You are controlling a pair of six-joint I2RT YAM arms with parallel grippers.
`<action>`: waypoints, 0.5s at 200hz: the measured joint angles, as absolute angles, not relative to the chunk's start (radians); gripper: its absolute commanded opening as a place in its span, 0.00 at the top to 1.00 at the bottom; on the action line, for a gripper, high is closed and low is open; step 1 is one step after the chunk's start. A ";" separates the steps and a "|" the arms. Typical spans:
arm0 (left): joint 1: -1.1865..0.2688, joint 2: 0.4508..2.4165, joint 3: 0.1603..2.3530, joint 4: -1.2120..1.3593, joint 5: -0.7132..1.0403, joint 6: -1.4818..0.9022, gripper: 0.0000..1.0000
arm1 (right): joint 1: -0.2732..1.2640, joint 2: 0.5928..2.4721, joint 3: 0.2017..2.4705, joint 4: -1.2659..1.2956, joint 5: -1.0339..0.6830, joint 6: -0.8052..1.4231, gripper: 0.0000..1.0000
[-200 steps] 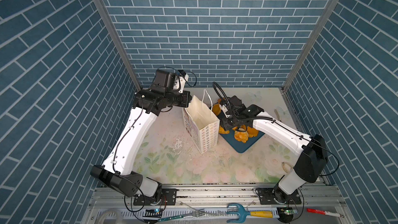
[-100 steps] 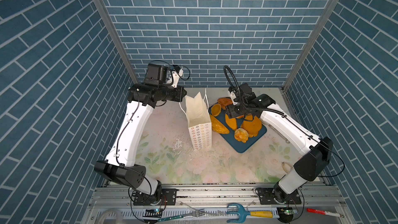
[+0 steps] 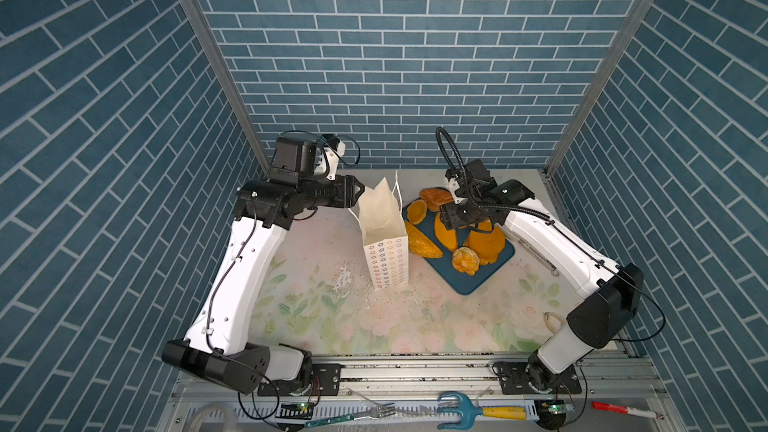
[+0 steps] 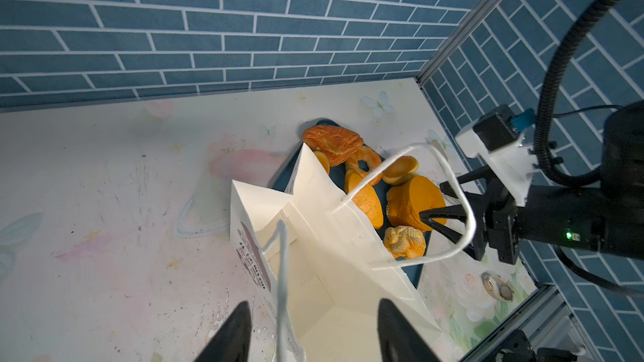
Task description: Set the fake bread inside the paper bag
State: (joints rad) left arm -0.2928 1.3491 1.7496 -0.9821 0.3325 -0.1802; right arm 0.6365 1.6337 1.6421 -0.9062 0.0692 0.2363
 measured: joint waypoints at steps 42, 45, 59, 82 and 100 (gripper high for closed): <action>-0.298 1.395 1.757 -0.991 0.267 -0.189 0.86 | 0.636 1.634 1.633 -0.907 0.066 0.236 0.32; -0.298 1.406 1.764 -0.992 0.264 -0.183 0.88 | 0.636 1.633 1.631 -0.907 0.067 0.237 0.32; -0.297 1.453 1.795 -0.991 0.254 -0.183 0.91 | 0.636 1.631 1.619 -0.907 0.072 0.239 0.32; -0.289 1.508 1.842 -0.997 0.250 -0.182 0.94 | 0.636 1.614 1.579 -0.910 0.088 0.240 0.32; -0.279 1.532 1.876 -1.001 0.249 -0.177 0.95 | 0.636 1.603 1.562 -0.921 0.103 0.240 0.32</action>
State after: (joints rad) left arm -0.2787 1.5322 1.8763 -1.0012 0.2485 -0.1772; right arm 0.6365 1.6032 1.5620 -0.9215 0.1032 0.2401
